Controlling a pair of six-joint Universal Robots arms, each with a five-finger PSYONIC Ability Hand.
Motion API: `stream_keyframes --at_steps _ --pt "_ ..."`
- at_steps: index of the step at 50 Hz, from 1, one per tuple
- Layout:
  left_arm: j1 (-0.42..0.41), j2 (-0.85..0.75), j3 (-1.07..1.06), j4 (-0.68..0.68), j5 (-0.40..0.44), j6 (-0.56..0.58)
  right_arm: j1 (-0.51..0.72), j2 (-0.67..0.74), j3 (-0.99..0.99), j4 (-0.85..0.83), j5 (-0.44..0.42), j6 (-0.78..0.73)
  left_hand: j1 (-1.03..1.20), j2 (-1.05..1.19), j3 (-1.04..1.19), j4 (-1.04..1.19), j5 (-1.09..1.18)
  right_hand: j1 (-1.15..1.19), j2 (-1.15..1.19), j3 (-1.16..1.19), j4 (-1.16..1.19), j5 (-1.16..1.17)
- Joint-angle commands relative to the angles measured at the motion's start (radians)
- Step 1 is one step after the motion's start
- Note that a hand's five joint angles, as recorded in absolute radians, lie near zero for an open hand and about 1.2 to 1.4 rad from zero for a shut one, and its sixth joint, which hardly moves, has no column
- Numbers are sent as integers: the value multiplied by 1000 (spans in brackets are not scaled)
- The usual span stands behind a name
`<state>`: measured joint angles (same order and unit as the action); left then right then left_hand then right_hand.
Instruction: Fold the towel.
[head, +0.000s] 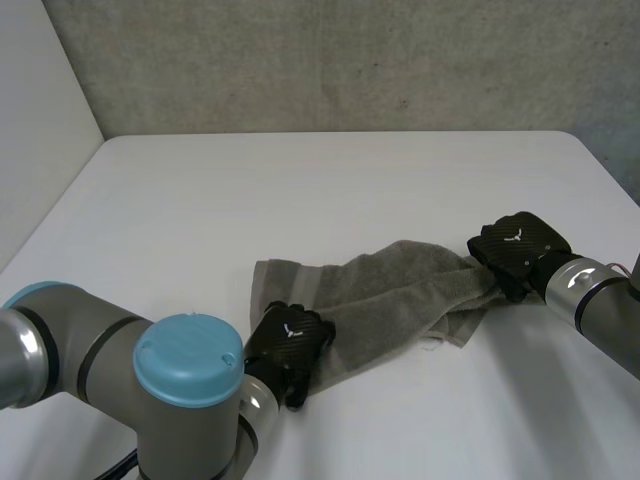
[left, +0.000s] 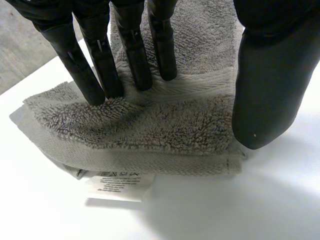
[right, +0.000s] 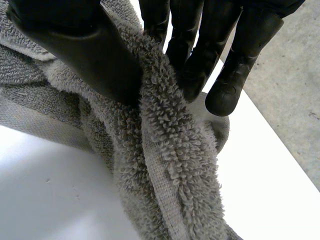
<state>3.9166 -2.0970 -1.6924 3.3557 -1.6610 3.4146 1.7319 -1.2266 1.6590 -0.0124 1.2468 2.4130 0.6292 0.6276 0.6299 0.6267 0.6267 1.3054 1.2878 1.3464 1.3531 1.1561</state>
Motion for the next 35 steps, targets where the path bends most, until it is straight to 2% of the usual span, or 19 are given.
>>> stream_keyframes --at_steps 1,15,22,28,35 --pt "1 -3 -1 -7 1 2 0 10 5 0 -1 -2 -99 -97 -99 -96 -271 91 108 50 43 66" --pt "15 -67 57 -1 -3 15 17 15 8 -1 -1 -3 -55 -53 -55 -52 -227 91 108 50 43 66" --pt "32 -74 95 1 -3 15 17 15 8 -1 -1 -3 191 193 191 194 19 91 108 50 43 66" --pt "32 -77 120 1 -3 15 17 16 10 -1 -1 -3 239 241 238 241 67 91 108 50 43 66" --pt "33 -90 135 -1 -3 17 17 15 10 -1 -1 -3 471 472 470 473 299 91 108 50 43 66"
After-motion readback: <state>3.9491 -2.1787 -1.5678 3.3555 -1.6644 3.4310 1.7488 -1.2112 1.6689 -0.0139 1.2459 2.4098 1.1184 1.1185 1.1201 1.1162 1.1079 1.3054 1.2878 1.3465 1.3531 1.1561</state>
